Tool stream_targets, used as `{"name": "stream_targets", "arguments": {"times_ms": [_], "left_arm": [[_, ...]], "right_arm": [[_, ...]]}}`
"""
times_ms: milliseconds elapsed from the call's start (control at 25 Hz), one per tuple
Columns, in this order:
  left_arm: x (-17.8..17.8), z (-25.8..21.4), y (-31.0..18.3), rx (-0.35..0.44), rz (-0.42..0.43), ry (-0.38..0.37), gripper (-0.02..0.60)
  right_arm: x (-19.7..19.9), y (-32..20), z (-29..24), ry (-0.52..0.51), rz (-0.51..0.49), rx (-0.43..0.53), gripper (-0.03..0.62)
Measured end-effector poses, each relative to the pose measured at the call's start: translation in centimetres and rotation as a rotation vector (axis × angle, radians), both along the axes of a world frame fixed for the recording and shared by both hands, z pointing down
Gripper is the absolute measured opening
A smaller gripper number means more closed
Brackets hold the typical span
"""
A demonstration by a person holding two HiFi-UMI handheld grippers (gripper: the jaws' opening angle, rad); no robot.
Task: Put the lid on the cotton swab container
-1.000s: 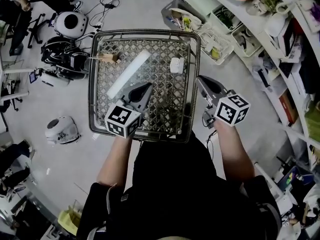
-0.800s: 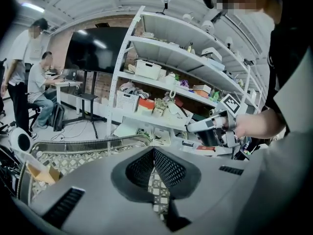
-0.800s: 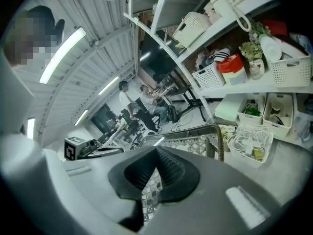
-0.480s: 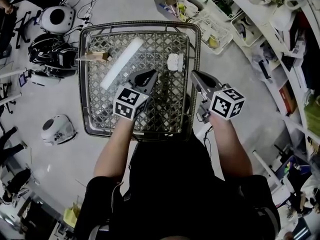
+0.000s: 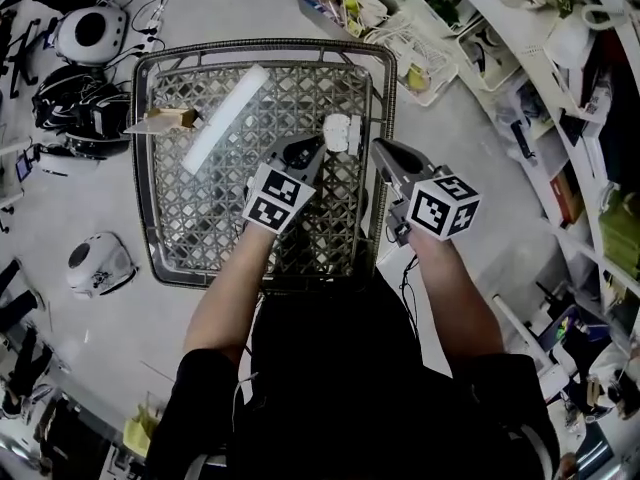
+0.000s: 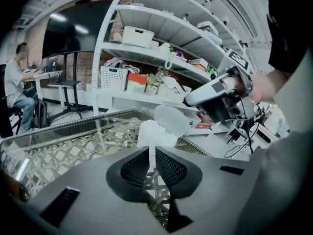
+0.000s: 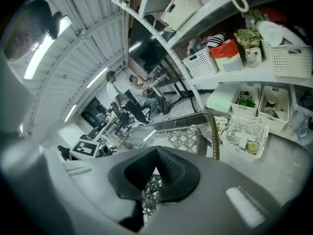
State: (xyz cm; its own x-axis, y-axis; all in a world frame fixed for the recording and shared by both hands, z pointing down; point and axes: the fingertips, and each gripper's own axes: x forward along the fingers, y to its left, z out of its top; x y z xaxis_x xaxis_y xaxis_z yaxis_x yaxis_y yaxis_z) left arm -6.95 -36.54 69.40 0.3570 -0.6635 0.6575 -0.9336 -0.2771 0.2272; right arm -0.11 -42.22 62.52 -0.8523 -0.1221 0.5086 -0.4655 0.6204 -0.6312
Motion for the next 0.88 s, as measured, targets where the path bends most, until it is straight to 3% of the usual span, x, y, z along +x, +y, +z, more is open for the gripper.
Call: {"name": "stream_targets", "arguments": {"times_ms": [160, 400, 640, 880], "left_arm": [[2.2, 0.9, -0.6, 0.019, 0.054, -0.004, 0.023], [4.5, 1.4, -0.8, 0.023, 0.062, 0.03, 0.023], [3.1, 0.9, -0.9, 0.028, -0.009, 0.08, 0.023], [1.9, 0.2, -0.3, 0.043, -0.023, 0.087, 0.023]], "right_arm": [[0.0, -1.2, 1.6, 0.028, -0.002, 0.011, 0.008], [-0.2, -2.0, 2.4, 0.07, -0.049, 0.054, 0.008], [-1.7, -1.0, 2.4, 0.089, -0.144, 0.121, 0.008], [-2.8, 0.5, 3.2, 0.192, -0.26, 0.222, 0.008]]}}
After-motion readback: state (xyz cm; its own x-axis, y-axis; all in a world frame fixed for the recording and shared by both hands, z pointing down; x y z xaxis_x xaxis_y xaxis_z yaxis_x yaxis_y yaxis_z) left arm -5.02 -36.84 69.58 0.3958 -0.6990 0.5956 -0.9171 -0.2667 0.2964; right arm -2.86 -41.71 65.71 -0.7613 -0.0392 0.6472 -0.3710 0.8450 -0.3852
